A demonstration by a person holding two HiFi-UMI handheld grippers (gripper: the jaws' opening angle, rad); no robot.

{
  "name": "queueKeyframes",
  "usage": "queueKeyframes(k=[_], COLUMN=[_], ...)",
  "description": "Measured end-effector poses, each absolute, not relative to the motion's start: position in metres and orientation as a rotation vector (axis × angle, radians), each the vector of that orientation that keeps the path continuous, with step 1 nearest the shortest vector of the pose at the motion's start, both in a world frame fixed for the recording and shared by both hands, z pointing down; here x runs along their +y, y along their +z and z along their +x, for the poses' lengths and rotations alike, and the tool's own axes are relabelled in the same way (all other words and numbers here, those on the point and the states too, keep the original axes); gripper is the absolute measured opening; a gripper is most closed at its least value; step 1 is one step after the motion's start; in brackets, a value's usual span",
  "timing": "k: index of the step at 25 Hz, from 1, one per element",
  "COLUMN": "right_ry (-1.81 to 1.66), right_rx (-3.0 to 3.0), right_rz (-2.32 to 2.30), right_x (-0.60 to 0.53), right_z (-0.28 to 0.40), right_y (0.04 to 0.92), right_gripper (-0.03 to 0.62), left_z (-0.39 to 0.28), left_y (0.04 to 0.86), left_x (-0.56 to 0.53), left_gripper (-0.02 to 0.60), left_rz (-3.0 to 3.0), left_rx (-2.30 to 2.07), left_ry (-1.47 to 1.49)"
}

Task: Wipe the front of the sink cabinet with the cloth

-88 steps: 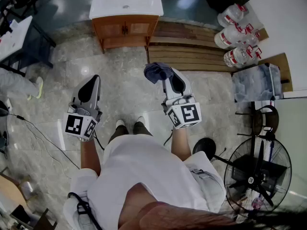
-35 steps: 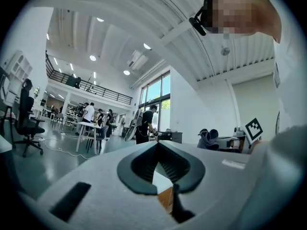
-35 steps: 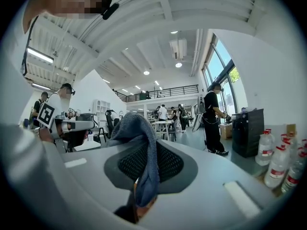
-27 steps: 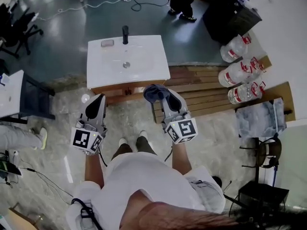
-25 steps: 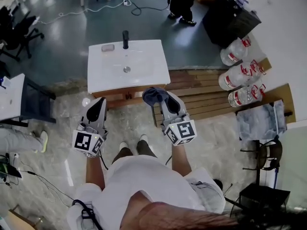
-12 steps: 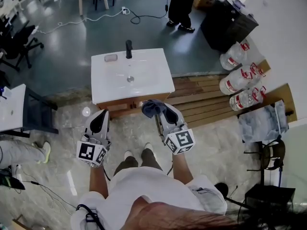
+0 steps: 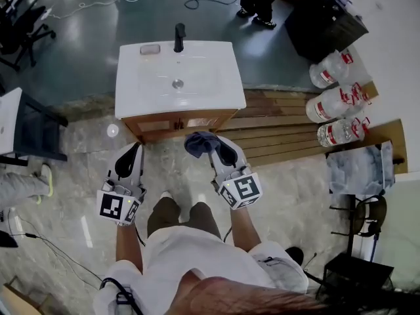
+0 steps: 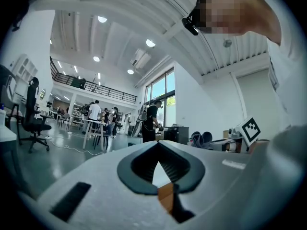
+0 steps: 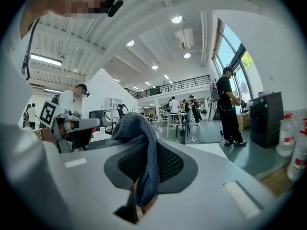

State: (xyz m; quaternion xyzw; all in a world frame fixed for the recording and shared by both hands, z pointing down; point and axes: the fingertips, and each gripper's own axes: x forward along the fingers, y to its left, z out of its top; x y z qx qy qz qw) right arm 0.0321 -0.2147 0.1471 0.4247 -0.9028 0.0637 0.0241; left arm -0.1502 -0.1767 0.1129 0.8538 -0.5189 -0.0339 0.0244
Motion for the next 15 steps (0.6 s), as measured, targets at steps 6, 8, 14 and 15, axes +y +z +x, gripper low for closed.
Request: queueKeyframes(k=[6, 8, 14, 15], right_ry=[0.189, 0.198, 0.226, 0.23], right_rx=[-2.83, -2.844, -2.877, -2.88], right_rz=[1.254, 1.234, 1.185, 1.187], right_x=[-0.219, -0.223, -0.232, -0.234], right_z=[0.033, 0.028, 0.014, 0.013], right_y=[0.268, 0.317, 0.476, 0.502], right_gripper=[0.058, 0.058, 0.058, 0.058], left_z=[-0.134, -0.133, -0.133, -0.134], left_y=[0.232, 0.281, 0.434, 0.458], left_x=[-0.177, -0.18, -0.191, -0.194], left_gripper=[0.005, 0.005, 0.005, 0.005], left_rz=[2.656, 2.649, 2.638, 2.634], left_rx=[-1.643, -1.658, -1.695, -1.707], left_ry=[-0.109, -0.127, -0.175, -0.188])
